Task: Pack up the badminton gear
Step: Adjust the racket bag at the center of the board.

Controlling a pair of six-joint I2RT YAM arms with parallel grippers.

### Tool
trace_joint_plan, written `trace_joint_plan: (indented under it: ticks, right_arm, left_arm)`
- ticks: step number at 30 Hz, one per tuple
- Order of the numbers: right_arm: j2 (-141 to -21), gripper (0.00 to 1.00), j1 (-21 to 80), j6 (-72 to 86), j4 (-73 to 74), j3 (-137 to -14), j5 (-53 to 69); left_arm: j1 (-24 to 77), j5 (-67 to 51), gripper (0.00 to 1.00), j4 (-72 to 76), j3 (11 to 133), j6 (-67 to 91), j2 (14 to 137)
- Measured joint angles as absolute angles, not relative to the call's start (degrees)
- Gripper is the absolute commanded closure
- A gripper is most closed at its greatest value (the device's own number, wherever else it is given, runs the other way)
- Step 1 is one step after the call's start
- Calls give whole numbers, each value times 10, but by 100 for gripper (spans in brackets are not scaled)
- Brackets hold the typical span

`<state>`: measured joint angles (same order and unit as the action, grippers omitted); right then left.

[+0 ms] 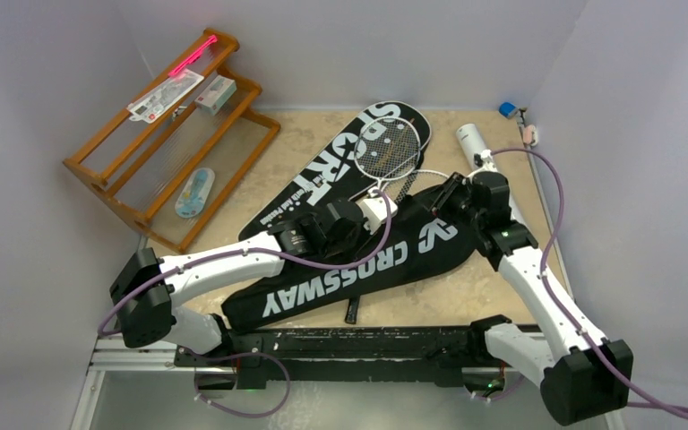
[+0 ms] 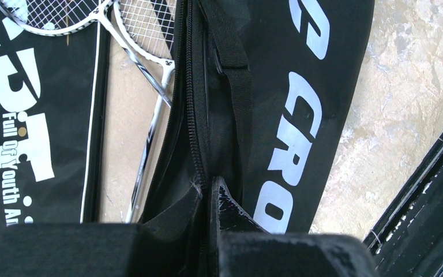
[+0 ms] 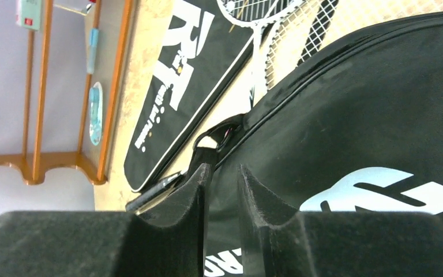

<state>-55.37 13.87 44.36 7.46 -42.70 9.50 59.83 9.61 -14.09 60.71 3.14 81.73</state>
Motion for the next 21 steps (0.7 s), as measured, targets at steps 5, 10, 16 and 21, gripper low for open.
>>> trace_joint_plan:
  ticks: [5,10,16,21]
  right_arm:
    - [-580,50,139,454,111,-457,54]
    - [-594,18,139,441,171,-516,-6]
    - [-678,10,139,493,298,-670,-80]
    - [-771,1,139,540,395,-771,-98]
  left_arm:
    - [599,97,100,-141,607,27,817]
    - [600,99,100,-141,607,22,817]
    - [601,107,100,-143,607,18,817]
    - [601,107,100,-143,607,18,817]
